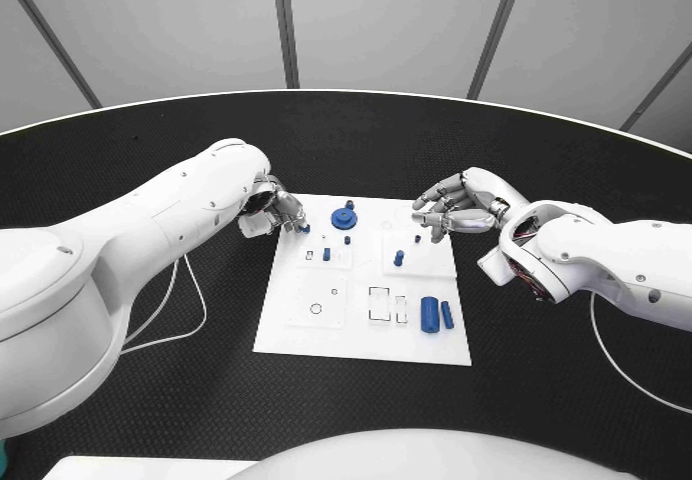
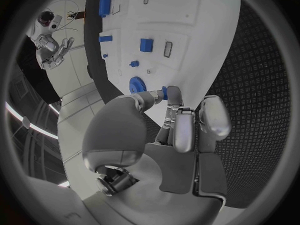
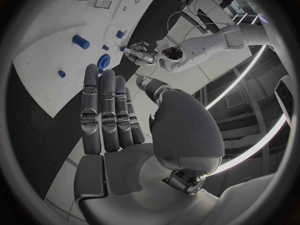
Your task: Assemble the parts on the task board
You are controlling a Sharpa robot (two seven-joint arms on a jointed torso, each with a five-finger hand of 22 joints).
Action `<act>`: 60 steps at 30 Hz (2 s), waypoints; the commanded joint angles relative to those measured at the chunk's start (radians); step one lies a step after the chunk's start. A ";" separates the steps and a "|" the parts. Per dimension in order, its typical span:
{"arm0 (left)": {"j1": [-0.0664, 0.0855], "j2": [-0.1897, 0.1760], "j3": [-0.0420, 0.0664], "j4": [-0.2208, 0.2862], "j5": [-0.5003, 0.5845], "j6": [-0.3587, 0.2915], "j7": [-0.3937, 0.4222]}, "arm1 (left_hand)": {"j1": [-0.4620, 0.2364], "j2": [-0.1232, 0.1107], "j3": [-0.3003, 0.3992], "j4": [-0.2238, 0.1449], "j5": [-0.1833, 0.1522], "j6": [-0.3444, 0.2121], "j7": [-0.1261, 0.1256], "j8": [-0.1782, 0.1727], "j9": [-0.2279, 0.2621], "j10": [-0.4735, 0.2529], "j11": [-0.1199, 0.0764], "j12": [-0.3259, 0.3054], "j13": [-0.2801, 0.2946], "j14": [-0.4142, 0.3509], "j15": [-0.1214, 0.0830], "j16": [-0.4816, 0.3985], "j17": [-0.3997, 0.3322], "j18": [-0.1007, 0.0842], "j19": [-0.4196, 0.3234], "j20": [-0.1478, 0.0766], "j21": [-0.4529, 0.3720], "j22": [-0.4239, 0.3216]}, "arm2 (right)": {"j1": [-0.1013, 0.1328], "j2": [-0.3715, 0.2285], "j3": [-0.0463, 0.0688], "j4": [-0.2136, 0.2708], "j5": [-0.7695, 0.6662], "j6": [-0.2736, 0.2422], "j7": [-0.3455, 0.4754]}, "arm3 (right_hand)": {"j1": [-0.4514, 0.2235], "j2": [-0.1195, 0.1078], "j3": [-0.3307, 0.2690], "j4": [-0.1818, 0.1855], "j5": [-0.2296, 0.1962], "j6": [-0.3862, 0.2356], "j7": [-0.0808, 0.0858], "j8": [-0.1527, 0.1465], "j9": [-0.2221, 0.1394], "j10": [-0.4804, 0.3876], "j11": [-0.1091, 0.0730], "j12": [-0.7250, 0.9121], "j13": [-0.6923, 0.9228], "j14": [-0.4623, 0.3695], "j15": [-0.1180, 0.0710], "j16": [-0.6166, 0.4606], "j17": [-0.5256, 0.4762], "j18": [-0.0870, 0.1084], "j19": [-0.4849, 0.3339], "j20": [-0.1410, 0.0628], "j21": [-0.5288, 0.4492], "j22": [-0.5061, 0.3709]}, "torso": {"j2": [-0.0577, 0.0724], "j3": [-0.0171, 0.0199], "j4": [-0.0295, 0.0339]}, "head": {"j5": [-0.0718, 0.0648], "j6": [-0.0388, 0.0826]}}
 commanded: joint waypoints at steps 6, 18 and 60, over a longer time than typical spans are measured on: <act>0.001 -0.027 0.000 0.040 0.046 -0.015 0.013 | -0.046 -0.012 0.142 -0.129 0.066 0.031 -0.012 0.019 0.004 0.044 -0.009 0.030 0.037 0.046 -0.002 0.008 0.019 0.000 0.002 0.001 0.007 0.003 | 0.000 -0.001 0.000 -0.004 0.000 0.002 0.000 | 0.000 0.000 0.000 0.007 0.006 -0.008 0.000 0.004 0.001 -0.006 0.003 0.005 0.001 -0.006 -0.002 -0.005 0.001 0.003 0.002 0.001 0.001 -0.002 | -0.004 -0.0003 0.0037 | 0.003 0.001; 0.006 -0.123 -0.001 0.185 0.098 -0.037 0.001 | -0.121 -0.045 0.125 -0.152 0.304 0.091 -0.042 0.051 0.024 0.138 -0.036 0.111 0.173 0.048 -0.025 0.008 0.022 -0.001 0.007 -0.020 0.011 0.012 | 0.000 -0.006 0.000 -0.011 0.000 0.002 0.001 | 0.000 0.000 0.000 0.007 0.006 -0.008 0.000 0.004 0.001 -0.006 0.003 0.005 0.001 -0.006 -0.002 -0.005 0.001 0.003 0.002 0.001 0.001 -0.002 | -0.025 0.0025 0.0232 | -0.008 -0.009; -0.003 -0.216 -0.022 0.428 -0.142 -0.061 0.090 | -0.129 -0.055 0.127 -0.167 0.387 0.108 -0.051 0.054 0.030 0.160 -0.045 0.125 0.202 0.049 -0.033 0.008 0.023 -0.006 0.018 -0.028 0.025 0.036 | 0.000 -0.015 -0.001 -0.008 0.000 -0.001 0.006 | 0.000 0.000 0.000 0.008 0.006 -0.008 0.000 0.004 0.001 -0.007 0.003 0.005 0.003 -0.006 -0.002 -0.006 0.004 0.003 0.002 0.001 0.001 -0.002 | -0.025 0.0039 0.0225 | -0.005 -0.023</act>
